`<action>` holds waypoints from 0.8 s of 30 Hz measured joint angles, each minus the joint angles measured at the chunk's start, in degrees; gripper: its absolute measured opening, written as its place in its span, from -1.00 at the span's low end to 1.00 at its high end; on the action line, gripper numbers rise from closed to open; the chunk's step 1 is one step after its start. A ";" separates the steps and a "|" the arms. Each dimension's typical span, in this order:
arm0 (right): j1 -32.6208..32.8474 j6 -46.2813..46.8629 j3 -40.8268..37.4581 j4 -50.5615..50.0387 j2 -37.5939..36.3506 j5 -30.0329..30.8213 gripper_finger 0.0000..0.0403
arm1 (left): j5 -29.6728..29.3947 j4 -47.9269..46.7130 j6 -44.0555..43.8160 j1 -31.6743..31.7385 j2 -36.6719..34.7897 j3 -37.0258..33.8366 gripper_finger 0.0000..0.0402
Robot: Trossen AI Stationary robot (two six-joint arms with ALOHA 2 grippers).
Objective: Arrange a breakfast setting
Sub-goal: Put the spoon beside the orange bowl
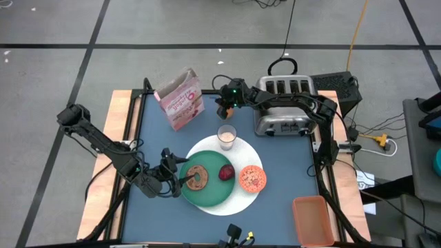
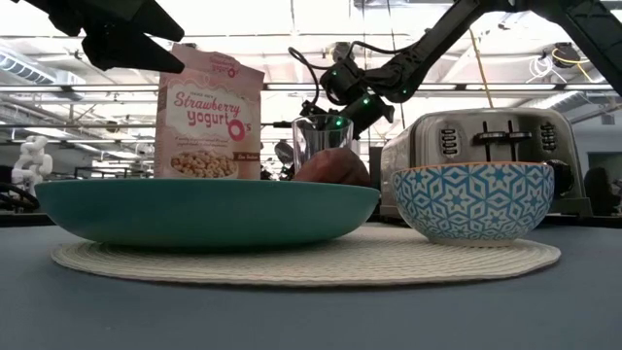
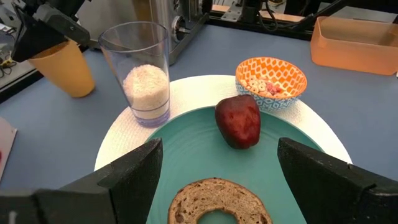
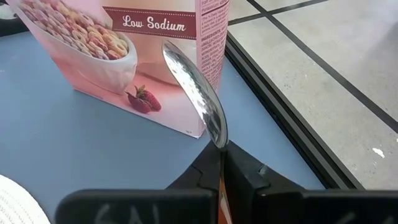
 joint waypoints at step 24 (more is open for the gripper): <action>0.11 -1.09 -0.02 -2.00 -8.36 -0.02 -1.00 | 0.00 -0.02 0.00 0.00 0.00 0.00 0.60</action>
